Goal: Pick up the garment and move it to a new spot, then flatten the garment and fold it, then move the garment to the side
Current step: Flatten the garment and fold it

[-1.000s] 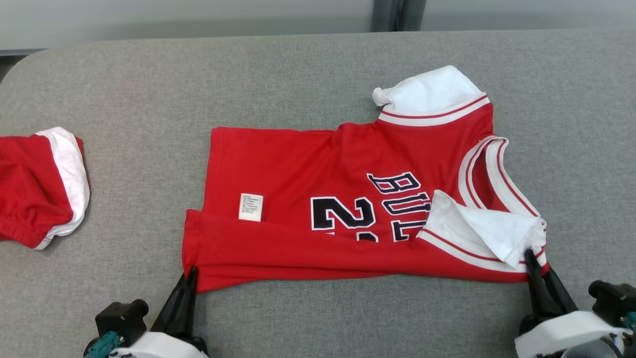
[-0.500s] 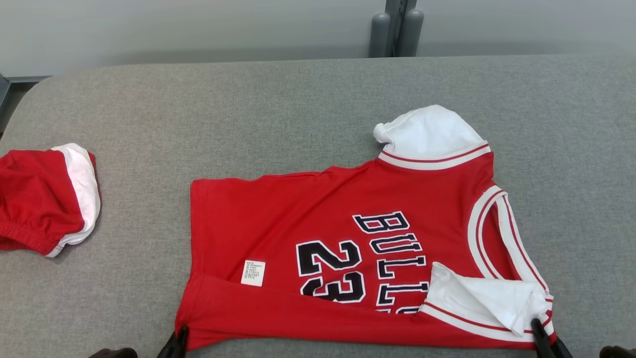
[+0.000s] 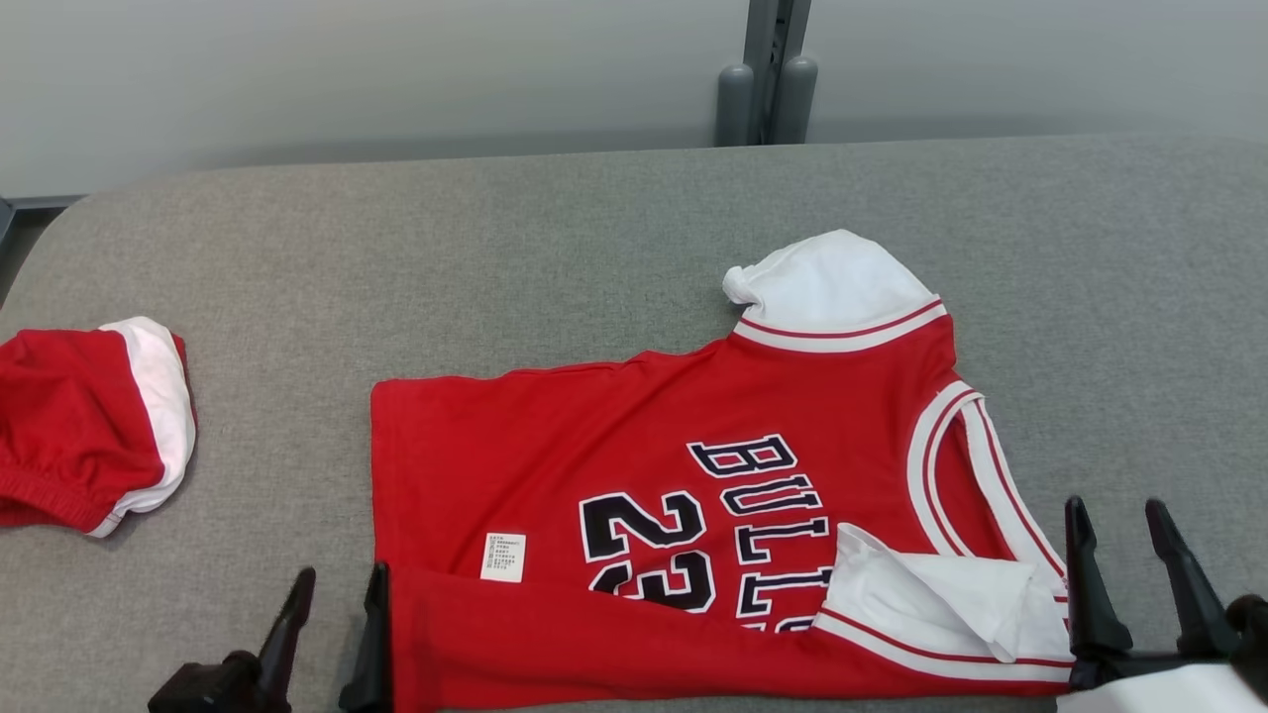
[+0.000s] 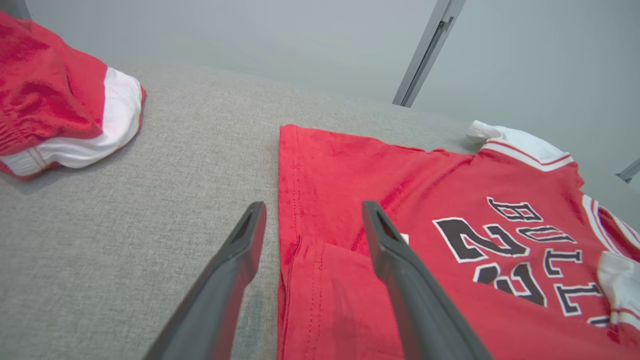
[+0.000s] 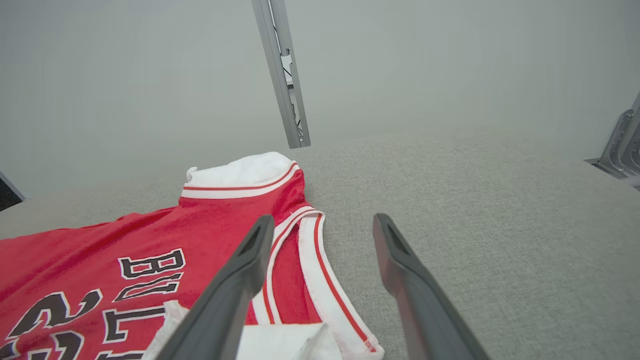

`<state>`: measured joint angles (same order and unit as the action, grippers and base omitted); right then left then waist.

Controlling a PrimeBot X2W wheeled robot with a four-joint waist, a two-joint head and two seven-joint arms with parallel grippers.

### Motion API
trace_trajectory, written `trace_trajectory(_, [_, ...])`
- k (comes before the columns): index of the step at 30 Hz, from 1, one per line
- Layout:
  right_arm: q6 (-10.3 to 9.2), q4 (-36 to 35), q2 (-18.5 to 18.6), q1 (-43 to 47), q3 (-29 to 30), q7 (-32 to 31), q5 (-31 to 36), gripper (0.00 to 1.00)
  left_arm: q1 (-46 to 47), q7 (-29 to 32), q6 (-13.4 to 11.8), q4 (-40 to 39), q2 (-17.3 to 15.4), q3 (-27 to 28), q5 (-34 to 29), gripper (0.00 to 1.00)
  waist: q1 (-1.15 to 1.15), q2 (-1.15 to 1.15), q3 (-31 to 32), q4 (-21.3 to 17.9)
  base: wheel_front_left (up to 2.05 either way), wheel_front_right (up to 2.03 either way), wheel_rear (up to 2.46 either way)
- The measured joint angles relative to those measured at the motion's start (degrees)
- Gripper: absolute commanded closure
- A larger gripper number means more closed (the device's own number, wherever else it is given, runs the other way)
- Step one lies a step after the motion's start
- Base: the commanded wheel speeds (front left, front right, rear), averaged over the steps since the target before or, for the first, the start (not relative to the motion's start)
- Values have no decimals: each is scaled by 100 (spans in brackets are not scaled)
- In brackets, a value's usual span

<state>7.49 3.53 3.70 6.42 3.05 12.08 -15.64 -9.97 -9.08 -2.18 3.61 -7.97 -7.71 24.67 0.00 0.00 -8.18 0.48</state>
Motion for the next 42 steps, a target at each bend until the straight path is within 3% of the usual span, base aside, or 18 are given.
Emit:
trace_trajectory(7, [0, -504, -31, -144, -54, -8, 472, 0, 341, -458, -335, -225, 97, 83, -410, 0, 0, 0, 123, -43, 0, 0, 0])
trace_trajectory(20, [0, -617, -69, -149, -142, -97, 458, 0, 429, -244, -449, -412, 5, -30, -534, 0, 0, 0, -17, -21, 0, 0, 0])
trace_trajectory(25, [0, -709, -76, -367, -121, -147, 458, 0, 1424, 194, -174, -127, -136, -116, -456, 0, 0, 0, -300, 29, 0, 0, 0])
trace_trajectory(32, [0, -711, -75, -767, -215, -142, 477, 0, 2736, 828, 300, 1152, -342, -140, -122, 0, 0, 0, -828, -11, 0, 0, 0])
trace_trajectory(42, [0, -387, -68, -1105, -345, 9, 369, 0, 3587, 1190, 719, 2808, -422, 20, 460, 0, 0, 0, -1221, -194, 0, 0, 0])
